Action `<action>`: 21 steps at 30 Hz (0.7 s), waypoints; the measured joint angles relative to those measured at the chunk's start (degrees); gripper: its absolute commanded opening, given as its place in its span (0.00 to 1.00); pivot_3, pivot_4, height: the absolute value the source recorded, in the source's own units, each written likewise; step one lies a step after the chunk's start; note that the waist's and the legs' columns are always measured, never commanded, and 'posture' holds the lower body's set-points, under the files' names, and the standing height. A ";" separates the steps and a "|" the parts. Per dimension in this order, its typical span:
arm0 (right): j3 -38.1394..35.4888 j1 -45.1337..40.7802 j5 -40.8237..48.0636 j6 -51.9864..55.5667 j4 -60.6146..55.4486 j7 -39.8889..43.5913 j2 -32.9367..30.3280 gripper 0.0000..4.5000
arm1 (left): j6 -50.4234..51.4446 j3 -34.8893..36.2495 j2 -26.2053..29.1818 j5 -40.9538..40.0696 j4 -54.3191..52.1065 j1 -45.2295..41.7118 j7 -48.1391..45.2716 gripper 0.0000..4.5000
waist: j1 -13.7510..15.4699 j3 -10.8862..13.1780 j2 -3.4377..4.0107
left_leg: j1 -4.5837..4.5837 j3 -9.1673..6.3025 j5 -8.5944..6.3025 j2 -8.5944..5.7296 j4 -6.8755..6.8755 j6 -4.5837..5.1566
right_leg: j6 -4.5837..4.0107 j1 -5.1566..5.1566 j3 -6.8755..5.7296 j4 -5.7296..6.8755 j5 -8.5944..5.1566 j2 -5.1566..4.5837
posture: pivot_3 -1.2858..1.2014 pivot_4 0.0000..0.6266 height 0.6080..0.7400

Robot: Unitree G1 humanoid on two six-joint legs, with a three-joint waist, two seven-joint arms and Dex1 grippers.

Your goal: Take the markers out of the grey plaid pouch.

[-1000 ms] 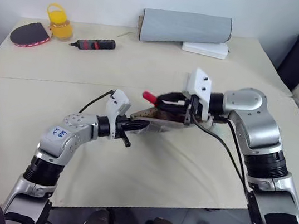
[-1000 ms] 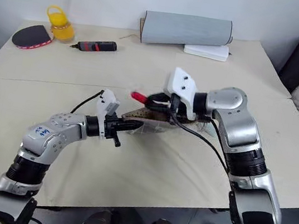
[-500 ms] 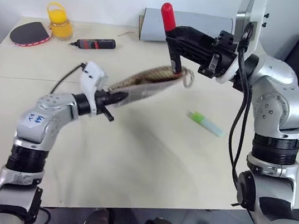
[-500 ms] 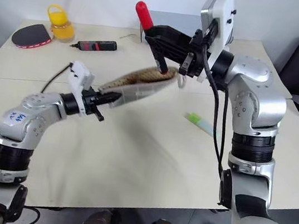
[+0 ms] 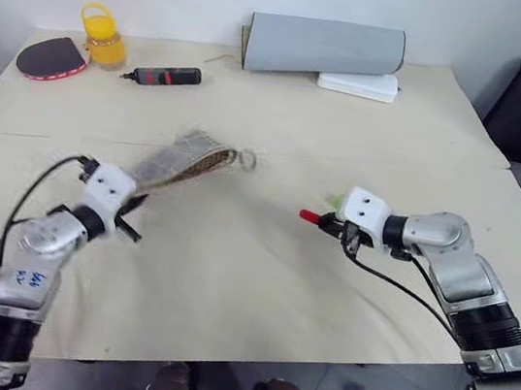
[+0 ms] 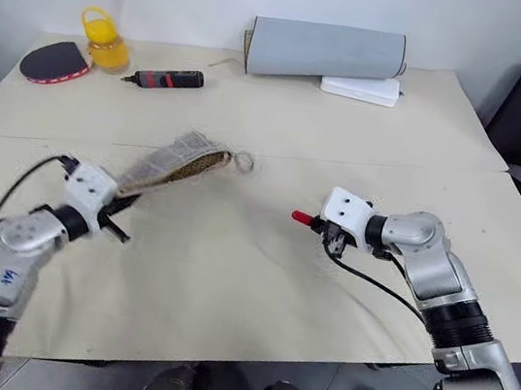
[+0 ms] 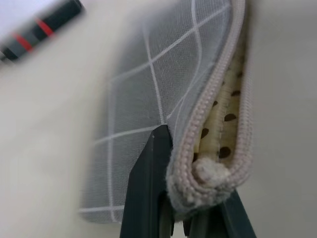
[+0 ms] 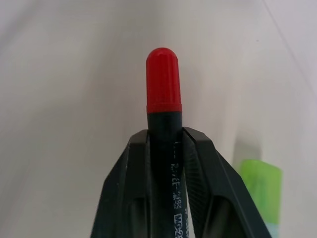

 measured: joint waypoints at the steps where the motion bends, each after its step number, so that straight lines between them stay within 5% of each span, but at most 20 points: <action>1: -0.14 -0.03 0.00 -0.23 0.76 -0.37 0.46 0.12 | -0.18 0.25 0.03 0.11 -0.25 0.47 0.23 0.00 | 0.02 0.00 0.00 | 0.04 0.00 0.00 -0.01 0.01 0.00 | 0.00 0.06 0.01 -0.01 0.00 -0.01 | 0.52 0.24 1.00; 12: -5.56 0.03 4.76 2.97 3.05 -0.17 5.22 0.95 | 2.08 4.16 -1.15 -6.00 -4.40 1.41 -3.07 0.73 | -0.10 0.00 0.00 | 0.02 0.03 -0.01 0.00 -0.18 -0.01 | 0.00 0.01 0.00 0.11 0.00 -0.01 | 0.52 0.24 1.00; 21: -23.50 9.84 21.15 6.23 -6.29 -2.38 8.33 0.95 | 9.31 15.99 -4.37 -21.19 -17.72 12.64 -3.88 0.73 | -0.06 -0.01 0.00 | 0.03 -0.06 -0.11 -0.01 -0.18 0.03 | 0.01 0.13 -0.01 -0.04 0.01 -0.01 | 0.52 0.24 1.00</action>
